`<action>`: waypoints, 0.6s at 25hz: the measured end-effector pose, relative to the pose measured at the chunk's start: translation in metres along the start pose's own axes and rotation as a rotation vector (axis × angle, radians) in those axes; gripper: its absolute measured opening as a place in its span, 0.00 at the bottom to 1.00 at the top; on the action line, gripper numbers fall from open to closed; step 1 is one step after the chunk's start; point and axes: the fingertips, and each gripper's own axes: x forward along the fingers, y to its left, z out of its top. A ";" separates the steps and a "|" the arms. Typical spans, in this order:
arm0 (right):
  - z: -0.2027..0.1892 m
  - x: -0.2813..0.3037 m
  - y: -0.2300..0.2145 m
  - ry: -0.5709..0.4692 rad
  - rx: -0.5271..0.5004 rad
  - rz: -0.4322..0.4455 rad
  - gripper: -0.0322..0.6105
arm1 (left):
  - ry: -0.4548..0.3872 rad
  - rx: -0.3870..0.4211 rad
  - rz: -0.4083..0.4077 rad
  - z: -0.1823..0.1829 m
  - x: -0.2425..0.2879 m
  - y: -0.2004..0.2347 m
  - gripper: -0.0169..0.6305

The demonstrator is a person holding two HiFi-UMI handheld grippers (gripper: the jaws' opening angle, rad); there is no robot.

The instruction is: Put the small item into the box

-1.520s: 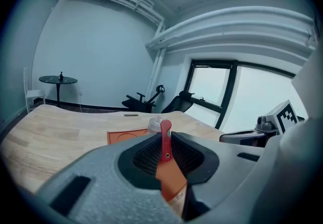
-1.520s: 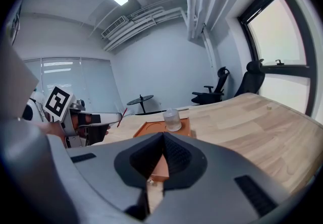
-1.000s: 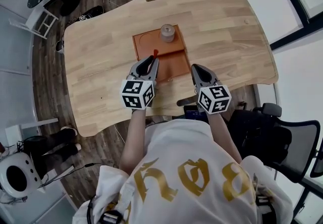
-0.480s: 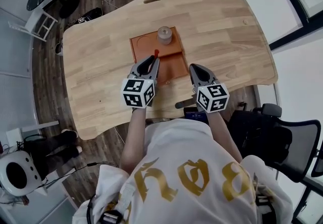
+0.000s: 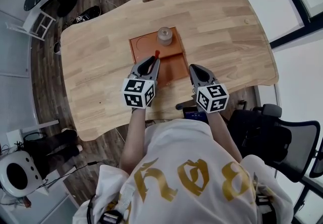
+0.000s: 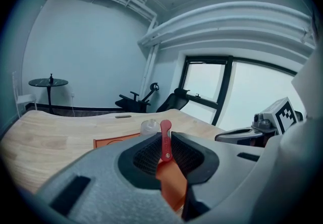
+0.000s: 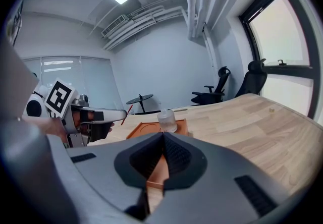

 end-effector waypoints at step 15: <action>-0.027 0.020 -0.014 0.069 0.014 -0.001 0.07 | 0.102 -0.045 -0.018 -0.043 0.017 0.009 0.11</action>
